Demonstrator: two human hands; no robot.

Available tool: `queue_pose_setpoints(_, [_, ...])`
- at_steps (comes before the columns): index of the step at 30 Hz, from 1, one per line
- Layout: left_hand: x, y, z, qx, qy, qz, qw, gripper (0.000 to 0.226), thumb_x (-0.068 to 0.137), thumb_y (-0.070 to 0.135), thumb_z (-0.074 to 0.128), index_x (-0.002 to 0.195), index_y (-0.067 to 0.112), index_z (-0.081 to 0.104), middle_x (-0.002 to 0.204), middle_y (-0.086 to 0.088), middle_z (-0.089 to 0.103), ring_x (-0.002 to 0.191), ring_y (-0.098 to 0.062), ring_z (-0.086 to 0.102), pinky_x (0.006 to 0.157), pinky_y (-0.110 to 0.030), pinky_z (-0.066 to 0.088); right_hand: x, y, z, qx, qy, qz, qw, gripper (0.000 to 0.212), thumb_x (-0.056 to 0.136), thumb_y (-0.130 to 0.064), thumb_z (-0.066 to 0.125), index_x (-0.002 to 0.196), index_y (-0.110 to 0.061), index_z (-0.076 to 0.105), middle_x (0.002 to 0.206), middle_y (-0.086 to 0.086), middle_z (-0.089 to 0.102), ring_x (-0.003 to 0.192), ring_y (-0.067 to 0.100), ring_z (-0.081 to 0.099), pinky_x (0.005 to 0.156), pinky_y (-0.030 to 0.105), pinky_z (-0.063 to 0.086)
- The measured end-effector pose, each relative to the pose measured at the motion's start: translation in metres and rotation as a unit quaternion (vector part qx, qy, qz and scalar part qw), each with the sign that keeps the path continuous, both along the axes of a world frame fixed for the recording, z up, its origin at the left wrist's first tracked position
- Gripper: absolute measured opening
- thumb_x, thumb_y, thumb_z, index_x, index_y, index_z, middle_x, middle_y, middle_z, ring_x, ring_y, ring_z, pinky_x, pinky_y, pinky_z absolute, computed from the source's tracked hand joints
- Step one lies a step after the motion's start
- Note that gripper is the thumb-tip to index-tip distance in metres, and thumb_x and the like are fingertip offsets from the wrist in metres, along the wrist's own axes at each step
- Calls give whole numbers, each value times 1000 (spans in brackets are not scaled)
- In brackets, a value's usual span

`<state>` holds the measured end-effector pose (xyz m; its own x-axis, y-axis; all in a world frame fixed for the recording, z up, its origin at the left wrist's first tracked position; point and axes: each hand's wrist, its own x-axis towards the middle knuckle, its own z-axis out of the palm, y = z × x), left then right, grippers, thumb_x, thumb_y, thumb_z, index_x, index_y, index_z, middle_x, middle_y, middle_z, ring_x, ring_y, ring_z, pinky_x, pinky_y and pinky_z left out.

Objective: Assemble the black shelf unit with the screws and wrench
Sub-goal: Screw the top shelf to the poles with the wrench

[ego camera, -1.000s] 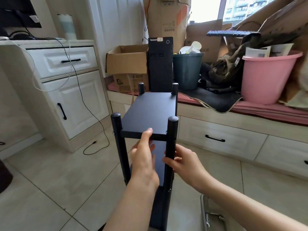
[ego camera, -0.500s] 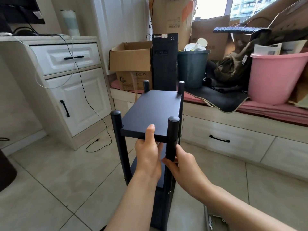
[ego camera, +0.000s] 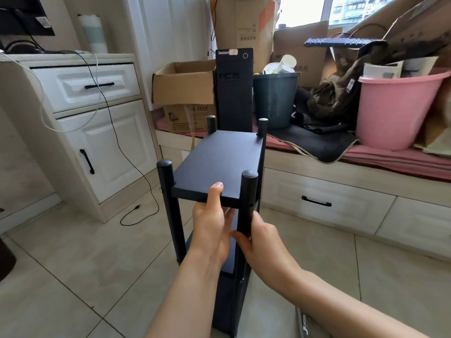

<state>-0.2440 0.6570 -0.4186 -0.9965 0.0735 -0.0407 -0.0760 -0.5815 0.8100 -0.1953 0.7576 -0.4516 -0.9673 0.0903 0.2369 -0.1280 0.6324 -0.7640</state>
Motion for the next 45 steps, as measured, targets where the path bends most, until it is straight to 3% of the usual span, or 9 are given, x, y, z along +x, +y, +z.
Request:
queue_pose_setpoints(7, [-1, 2, 0, 13, 3, -25, 1000, 43, 100, 26, 56, 137, 3, 54, 111, -9, 70, 103, -23, 69, 89, -35, 56, -4, 9, 3, -4, -4, 10, 1000, 17, 99, -19, 56, 113, -19, 47, 92, 3, 65, 83, 22, 65, 73, 42, 56])
queue_pose_setpoints(12, [2, 8, 2, 5, -4, -47, 999, 25, 101, 31, 54, 112, 10, 64, 94, -9, 71, 90, -22, 72, 79, -36, 57, -5, 15, 1, -15, -14, 4, 1000, 15, 99, -18, 54, 112, -22, 50, 97, 1, 67, 88, 18, 66, 78, 42, 57])
queue_pose_setpoints(14, [6, 11, 4, -9, -7, -68, 998, 34, 102, 36, 49, 114, 8, 64, 105, -19, 73, 98, -30, 73, 83, -42, 59, -6, 19, 2, -18, -17, 7, 1000, 16, 99, -18, 55, 114, -22, 51, 99, 1, 68, 88, 17, 67, 80, 41, 58])
queue_pose_setpoints(26, [17, 44, 6, -1, 2, -61, 998, 37, 104, 35, 45, 128, 8, 53, 126, -26, 65, 109, -40, 69, 102, -52, 51, 2, 89, 12, 73, -103, 49, 991, 33, 90, -16, 69, 121, -22, 60, 113, -7, 67, 103, 5, 63, 78, 6, 46])
queue_pose_setpoints(30, [16, 41, 4, 30, -11, -92, 995, 40, 104, 36, 46, 134, 9, 52, 125, -21, 68, 108, -39, 70, 91, -44, 58, 5, 126, 13, 105, -141, 23, 984, 29, 94, -20, 64, 123, -21, 63, 114, -7, 69, 102, 6, 64, 88, 21, 53])
queue_pose_setpoints(34, [18, 29, 3, 79, -27, -129, 988, 31, 102, 34, 50, 122, 10, 55, 119, -19, 72, 106, -42, 70, 77, -38, 61, -18, 146, 18, 16, -127, -40, 991, 17, 100, -27, 54, 108, -20, 67, 100, -5, 72, 91, 9, 68, 87, 35, 58])
queue_pose_setpoints(38, [25, 20, 6, 82, -40, -156, 983, 21, 85, 30, 64, 94, 14, 55, 104, -17, 75, 103, -48, 69, 76, -40, 61, -59, 143, 31, -48, -106, -67, 991, 26, 103, -31, 47, 113, -14, 63, 110, 1, 68, 98, 17, 67, 89, 44, 57])
queue_pose_setpoints(41, [25, 12, 7, 83, -42, -158, 983, 10, 80, 25, 65, 77, 16, 71, 104, -16, 74, 103, -50, 69, 83, -47, 60, -91, 140, 39, -47, -65, -99, 992, 33, 103, -36, 43, 121, -12, 58, 115, 3, 63, 109, 25, 61, 97, 48, 50])
queue_pose_setpoints(45, [21, 7, 9, 77, -44, -125, 988, 10, 76, 18, 68, 76, 15, 78, 108, -12, 73, 93, -33, 74, 89, -50, 58, -128, 139, 52, -145, -49, -126, 980, 52, 103, -49, 35, 137, -12, 47, 126, 2, 54, 124, 26, 51, 108, 48, 41])
